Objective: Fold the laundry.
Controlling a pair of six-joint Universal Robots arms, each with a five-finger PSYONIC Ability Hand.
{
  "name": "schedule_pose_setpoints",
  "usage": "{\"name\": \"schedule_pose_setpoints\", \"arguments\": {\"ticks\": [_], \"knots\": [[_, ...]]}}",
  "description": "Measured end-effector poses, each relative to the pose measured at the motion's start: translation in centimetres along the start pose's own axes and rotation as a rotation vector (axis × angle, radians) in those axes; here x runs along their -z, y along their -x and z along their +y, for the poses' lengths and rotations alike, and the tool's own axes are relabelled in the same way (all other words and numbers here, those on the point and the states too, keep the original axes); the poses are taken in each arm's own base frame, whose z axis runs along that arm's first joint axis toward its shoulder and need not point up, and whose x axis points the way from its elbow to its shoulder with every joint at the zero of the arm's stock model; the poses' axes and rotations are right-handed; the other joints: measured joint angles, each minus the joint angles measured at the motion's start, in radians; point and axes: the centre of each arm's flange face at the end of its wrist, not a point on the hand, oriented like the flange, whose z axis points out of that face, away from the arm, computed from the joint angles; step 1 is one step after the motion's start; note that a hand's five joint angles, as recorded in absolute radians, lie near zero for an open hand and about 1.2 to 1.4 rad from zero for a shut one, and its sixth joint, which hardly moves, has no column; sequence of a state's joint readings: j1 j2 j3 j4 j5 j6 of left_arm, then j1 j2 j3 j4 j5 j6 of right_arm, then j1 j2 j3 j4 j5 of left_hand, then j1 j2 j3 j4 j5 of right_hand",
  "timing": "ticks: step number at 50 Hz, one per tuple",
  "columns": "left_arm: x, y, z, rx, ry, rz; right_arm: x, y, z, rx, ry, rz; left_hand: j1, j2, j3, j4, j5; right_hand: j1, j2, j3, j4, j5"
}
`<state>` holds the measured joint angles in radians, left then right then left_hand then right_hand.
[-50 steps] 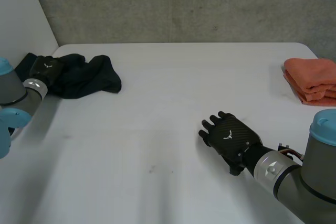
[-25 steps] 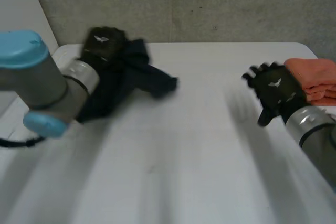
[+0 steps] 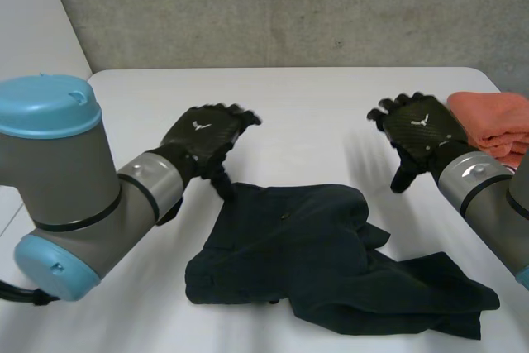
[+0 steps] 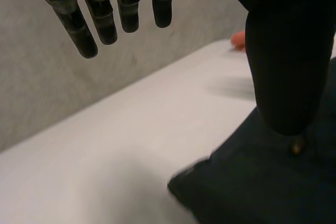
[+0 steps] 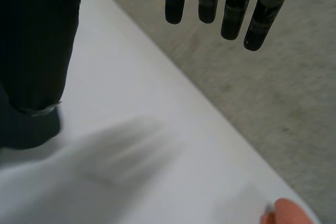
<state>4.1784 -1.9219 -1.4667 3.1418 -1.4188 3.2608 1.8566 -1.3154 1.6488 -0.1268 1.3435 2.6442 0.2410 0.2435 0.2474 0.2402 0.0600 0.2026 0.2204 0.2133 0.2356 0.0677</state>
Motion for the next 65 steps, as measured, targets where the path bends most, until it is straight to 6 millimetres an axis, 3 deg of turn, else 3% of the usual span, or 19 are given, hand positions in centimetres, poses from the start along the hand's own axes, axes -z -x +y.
{"name": "schedule_pose_setpoints", "arguments": {"ticks": [7,11,12,16,26,34,38,39,40,44,46,49,52,54,56,59,61,65], "knots": [[2.7,0.0,1.9,0.041,0.181,-0.027,1.7,0.9,0.3,0.048,0.145,-0.113,0.000,0.000,0.000,0.000,0.000,0.000,0.000,0.000,0.000,0.000],[3.2,-0.1,2.2,0.045,0.201,-0.025,2.0,0.9,0.3,0.052,0.162,-0.124,0.000,0.000,0.000,0.000,0.000,0.000,0.000,0.000,0.000,0.000],[4.4,-0.4,2.7,0.051,0.242,-0.019,2.5,0.8,0.2,0.059,0.195,-0.138,0.000,0.000,0.000,0.000,0.000,0.000,0.000,0.000,0.000,0.000],[5.7,-0.6,3.0,0.050,0.261,-0.015,3.1,0.5,-0.4,0.062,0.213,-0.142,0.004,0.009,0.002,0.009,0.022,0.000,0.000,0.000,0.000,0.000],[7.5,-1.4,4.7,0.048,0.319,0.006,5.4,1.1,-0.3,0.029,0.335,-0.236,0.010,0.027,0.010,0.022,0.033,0.000,0.000,0.000,0.000,0.000],[7.1,-1.8,6.2,0.043,0.342,0.017,6.7,1.1,1.0,0.004,0.396,-0.305,0.310,0.291,0.287,0.293,0.298,0.000,0.000,0.000,0.000,0.000],[5.9,-1.7,6.6,0.037,0.308,0.014,7.4,1.7,2.2,-0.025,0.425,-0.350,0.647,0.614,0.607,0.616,0.612,0.000,0.000,0.000,0.000,0.000],[5.7,-1.7,6.6,0.035,0.299,0.013,7.5,1.9,2.5,-0.033,0.431,-0.360,0.647,0.614,0.607,0.616,0.612,0.000,0.000,0.000,0.000,0.000],[5.5,-1.7,6.6,0.034,0.290,0.012,7.6,2.1,2.7,-0.039,0.435,-0.368,0.794,0.806,0.787,0.800,0.789,0.004,0.006,0.008,0.004,0.003],[4.6,-1.6,6.5,0.027,0.248,0.008,7.6,2.8,3.6,-0.062,0.443,-0.397,0.883,0.942,0.926,0.947,0.923,0.156,0.199,0.193,0.169,0.156],[4.0,-1.5,6.3,0.022,0.228,0.006,7.4,3.1,4.0,-0.070,0.437,-0.404,0.883,0.948,0.930,0.953,0.923,0.435,0.512,0.512,0.487,0.460],[3.3,-1.5,6.0,0.006,0.208,0.004,6.7,3.2,4.2,-0.076,0.415,-0.397,0.883,0.949,0.930,0.954,0.923,0.640,0.786,0.793,0.770,0.736],[2.6,-1.3,5.3,-0.021,0.181,-0.003,6.4,3.2,4.0,-0.080,0.402,-0.392,0.883,0.950,0.930,0.954,0.923,0.463,0.608,0.616,0.594,0.575],[2.2,-0.9,4.7,-0.041,0.154,-0.017,6.3,3.2,3.8,-0.082,0.397,-0.395,0.883,0.951,0.932,0.954,0.923,0.150,0.268,0.282,0.265,0.255],[1.4,0.0,3.4,-0.071,0.103,-0.058,6.3,3.3,3.4,-0.085,0.391,-0.402,0.883,0.952,0.934,0.954,0.923,0.022,0.042,0.051,0.035,0.040],[0.5,1.5,1.8,-0.099,0.039,-0.125,6.4,3.3,2.8,-0.085,0.377,-0.404,0.883,0.952,0.934,0.957,0.923,0.005,-0.004,-0.001,-0.005,0.000],[-0.6,4.0,-0.8,-0.130,-0.061,-0.229,6.7,3.1,1.9,-0.083,0.348,-0.398,0.883,0.952,0.934,0.958,0.923,0.005,-0.004,-0.002,-0.005,0.000],[-1.5,6.9,-5.0,-0.161,-0.213,-0.344,6.9,2.6,0.6,-0.091,0.305,-0.378,0.883,0.952,0.934,0.958,0.923,0.005,-0.004,-0.002,-0.005,0.000]]}}
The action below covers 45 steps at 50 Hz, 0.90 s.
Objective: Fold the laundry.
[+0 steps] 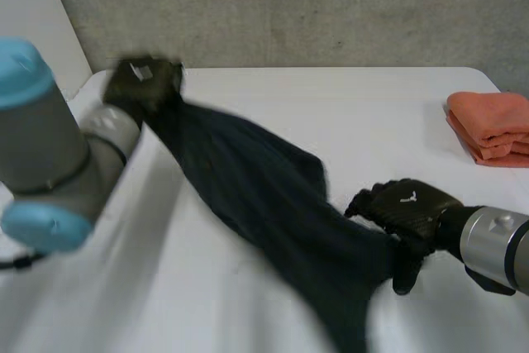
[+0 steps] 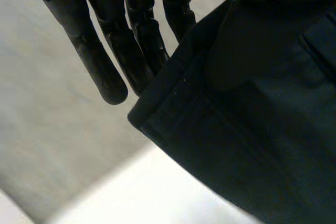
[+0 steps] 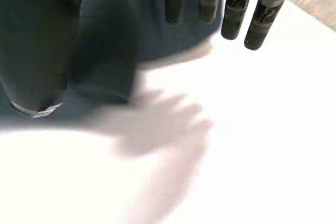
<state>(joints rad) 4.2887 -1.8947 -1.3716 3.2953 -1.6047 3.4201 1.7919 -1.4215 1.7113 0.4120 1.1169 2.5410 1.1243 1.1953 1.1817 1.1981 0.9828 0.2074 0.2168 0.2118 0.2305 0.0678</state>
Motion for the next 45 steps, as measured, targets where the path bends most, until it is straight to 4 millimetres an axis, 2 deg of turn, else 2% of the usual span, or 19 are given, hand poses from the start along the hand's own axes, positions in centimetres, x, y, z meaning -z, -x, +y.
{"name": "schedule_pose_setpoints", "arguments": {"ticks": [4,5,7,9,14,15,17,19,22,23,25,26,29,30,31,34,37,40,45], "knots": [[-1.9,2.1,-4.4,0.003,-0.167,-0.083,0.5,-0.5,-0.8,-0.019,-0.032,0.023,0.000,0.003,0.010,0.000,0.000,0.000,0.000,0.000,0.000,0.000],[-2.0,2.2,-4.8,0.005,-0.182,-0.088,0.5,-0.7,-0.9,-0.024,-0.037,0.030,0.000,0.003,0.010,0.000,0.000,0.000,0.000,0.000,0.000,0.000],[-2.7,2.7,-7.2,0.020,-0.276,-0.107,0.8,-1.3,-1.1,-0.041,-0.052,0.052,0.004,0.006,0.014,0.000,0.000,0.000,0.000,0.000,0.000,0.000],[-2.9,2.7,-8.5,0.037,-0.333,-0.108,0.9,-1.6,-1.3,-0.048,-0.059,0.064,0.004,0.008,0.014,0.000,0.000,0.000,0.000,0.000,0.000,0.000],[-3.0,0.6,-10.4,0.096,-0.443,-0.032,0.9,-2.1,-1.3,-0.056,-0.072,0.085,0.004,0.009,0.014,0.000,0.000,0.000,0.000,0.000,0.000,0.000],[-2.8,-1.2,-10.6,0.121,-0.468,0.037,0.9,-2.2,-1.3,-0.056,-0.076,0.090,0.004,0.009,0.014,0.000,0.000,0.000,0.000,0.000,0.000,0.000],[-2.4,-2.8,-10.3,0.136,-0.472,0.100,0.9,-2.2,-1.2,-0.055,-0.077,0.091,0.004,0.009,0.014,0.000,0.000,0.000,0.000,0.000,0.000,0.000],[-1.8,-5.2,-9.6,0.152,-0.463,0.202,0.8,-2.2,-1.1,-0.055,-0.078,0.093,0.004,0.009,0.014,0.000,0.000,0.000,0.000,0.000,0.000,0.000],[-0.1,-9.8,-7.2,0.164,-0.407,0.395,0.7,-2.2,-0.9,-0.054,-0.077,0.096,0.004,0.009,0.014,0.000,0.000,0.000,0.000,0.000,0.000,0.000],[0.8,-11.6,-5.8,0.166,-0.370,0.475,0.6,-2.2,-0.8,-0.054,-0.077,0.096,0.004,0.009,0.014,0.000,0.000,0.000,0.000,0.000,0.000,0.000],[1.7,-13.2,-4.5,0.166,-0.336,0.538,0.6,-2.2,-0.7,-0.054,-0.077,0.098,0.004,0.007,0.013,-0.001,0.000,0.000,0.000,0.000,0.000,0.000],[3.0,-15.0,-2.9,0.166,-0.289,0.612,0.5,-2.3,-0.6,-0.056,-0.076,0.102,0.004,-0.007,0.004,-0.011,0.000,0.000,0.000,0.000,0.000,0.000],[4.8,-17.1,-0.8,0.164,-0.226,0.695,0.5,-2.7,-0.5,-0.061,-0.076,0.113,0.001,-0.034,-0.015,-0.033,-0.004,0.000,0.000,0.000,0.000,0.000],[5.9,-18.2,0.4,0.163,-0.189,0.736,0.5,-3.0,-0.4,-0.064,-0.076,0.122,-0.181,-0.223,-0.207,-0.225,-0.171,0.000,0.000,0.000,0.000,0.000],[6.5,-18.7,0.9,0.161,-0.169,0.755,0.5,-3.2,-0.4,-0.067,-0.076,0.128,-0.291,-0.343,-0.326,-0.325,-0.269,0.000,0.000,0.000,0.000,0.000],[8.2,-20.0,2.5,0.156,-0.109,0.801,0.5,-4.0,-0.3,-0.074,-0.081,0.155,-0.859,-0.865,-0.842,-0.873,-0.802,0.000,0.000,0.000,0.000,0.000],[9.1,-20.4,3.0,0.154,-0.081,0.816,0.4,-4.6,-0.2,-0.075,-0.088,0.177,-0.944,-0.965,-0.948,-0.972,-0.935,0.000,0.000,0.000,0.000,0.000],[9.5,-20.5,3.0,0.152,-0.070,0.815,0.4,-5.2,-0.2,-0.073,-0.098,0.201,-0.944,-0.974,-0.951,-0.977,-0.938,0.000,0.000,0.000,0.000,0.000],[8.5,-19.1,1.9,0.155,-0.091,0.736,0.3,-6.0,-0.3,-0.074,-0.119,0.231,-0.944,-0.974,-0.951,-0.977,-0.938,0.000,0.000,0.000,0.000,0.000]]}}
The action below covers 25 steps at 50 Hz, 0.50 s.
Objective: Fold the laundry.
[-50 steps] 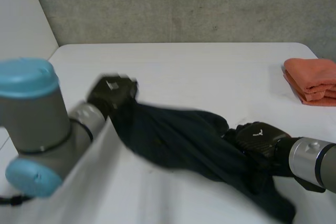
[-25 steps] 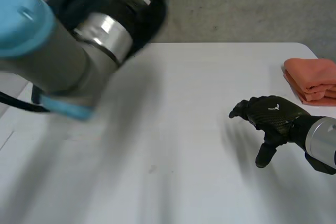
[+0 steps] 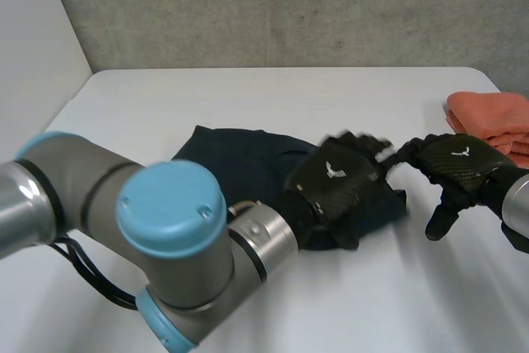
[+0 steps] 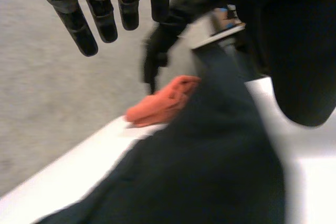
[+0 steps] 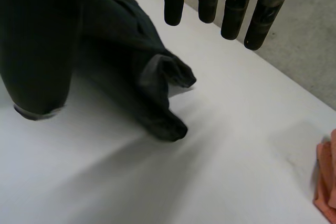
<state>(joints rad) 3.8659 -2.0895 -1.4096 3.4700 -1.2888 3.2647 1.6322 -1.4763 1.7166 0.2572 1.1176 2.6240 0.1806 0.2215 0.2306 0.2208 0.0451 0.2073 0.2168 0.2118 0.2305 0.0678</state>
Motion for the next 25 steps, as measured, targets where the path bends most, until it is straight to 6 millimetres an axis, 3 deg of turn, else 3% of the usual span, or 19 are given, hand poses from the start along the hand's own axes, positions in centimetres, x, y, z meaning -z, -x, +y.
{"name": "schedule_pose_setpoints", "arguments": {"ticks": [6,8,10,14,21,25], "knots": [[0.2,4.4,-1.5,-0.013,-0.028,-0.181,-0.1,-0.4,-0.6,-0.019,-0.041,0.024,0.000,0.000,0.000,0.000,0.000,0.000,0.000,0.000,0.000,0.000],[0.6,7.6,-1.9,-0.017,-0.030,-0.294,-0.1,-0.7,-1.3,-0.026,-0.070,0.037,0.003,0.000,0.000,0.000,0.000,0.000,0.000,0.000,0.000,0.000],[0.9,9.1,-1.9,-0.018,-0.026,-0.343,0.0,-0.8,-1.7,-0.027,-0.086,0.044,0.003,0.000,0.000,0.000,0.000,0.000,0.000,0.000,0.000,0.000],[2.1,13.9,-1.1,-0.010,0.020,-0.476,0.2,-0.8,-2.9,-0.019,-0.125,0.052,0.003,0.000,0.000,0.000,0.000,0.000,0.000,0.000,0.000,0.000],[3.8,18.2,0.7,0.023,0.116,-0.561,0.0,1.1,-4.3,0.014,-0.140,0.017,0.003,0.001,0.000,0.000,0.000,0.000,0.000,0.000,0.000,0.000],[4.1,20.1,2.2,0.031,0.167,-0.566,-1.5,3.0,-4.6,0.037,-0.107,0.001,0.037,0.002,0.002,0.002,0.004,0.000,0.000,0.000,0.000,0.000]]}}
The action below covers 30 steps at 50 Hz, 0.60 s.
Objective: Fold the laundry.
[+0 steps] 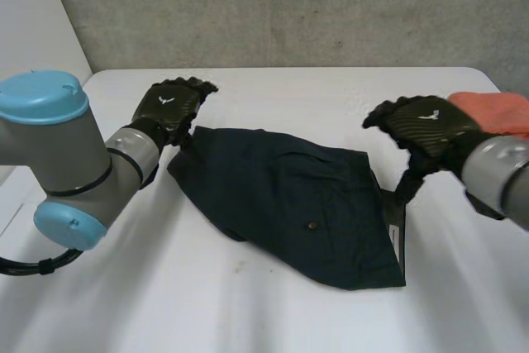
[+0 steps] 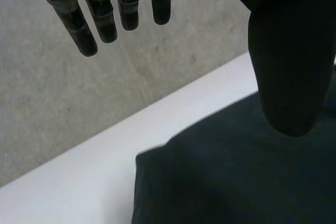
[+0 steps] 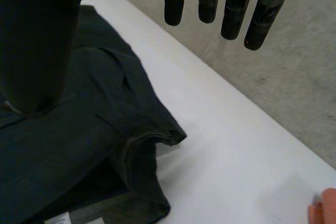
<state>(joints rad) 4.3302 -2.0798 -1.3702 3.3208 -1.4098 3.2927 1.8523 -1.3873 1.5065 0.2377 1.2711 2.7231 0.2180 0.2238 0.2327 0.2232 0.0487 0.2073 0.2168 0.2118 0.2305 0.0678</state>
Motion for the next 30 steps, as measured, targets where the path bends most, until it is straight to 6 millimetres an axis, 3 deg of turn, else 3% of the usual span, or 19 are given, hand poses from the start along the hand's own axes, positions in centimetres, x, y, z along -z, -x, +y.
{"name": "schedule_pose_setpoints", "arguments": {"ticks": [8,18,27,30], "knots": [[-2.4,1.8,2.7,-0.092,0.056,0.044,-4.2,2.6,0.2,-0.044,0.047,-0.004,0.029,0.021,0.007,0.018,0.014,0.000,0.000,0.000,0.000,0.000],[-5.3,2.1,6.1,-0.153,0.125,0.100,-10.2,3.1,2.0,-0.234,0.093,-0.016,0.199,0.185,0.171,0.182,0.186,0.003,0.003,0.006,0.003,0.002],[-6.5,2.0,7.9,-0.142,0.153,0.111,-12.9,3.6,5.0,-0.224,0.163,-0.017,0.606,0.593,0.572,0.585,0.574,0.120,0.158,0.166,0.147,0.125],[-6.5,1.9,7.7,-0.142,0.149,0.108,-13.6,3.7,6.0,-0.188,0.180,-0.009,0.862,0.889,0.873,0.883,0.855,0.312,0.410,0.400,0.379,0.340]]}}
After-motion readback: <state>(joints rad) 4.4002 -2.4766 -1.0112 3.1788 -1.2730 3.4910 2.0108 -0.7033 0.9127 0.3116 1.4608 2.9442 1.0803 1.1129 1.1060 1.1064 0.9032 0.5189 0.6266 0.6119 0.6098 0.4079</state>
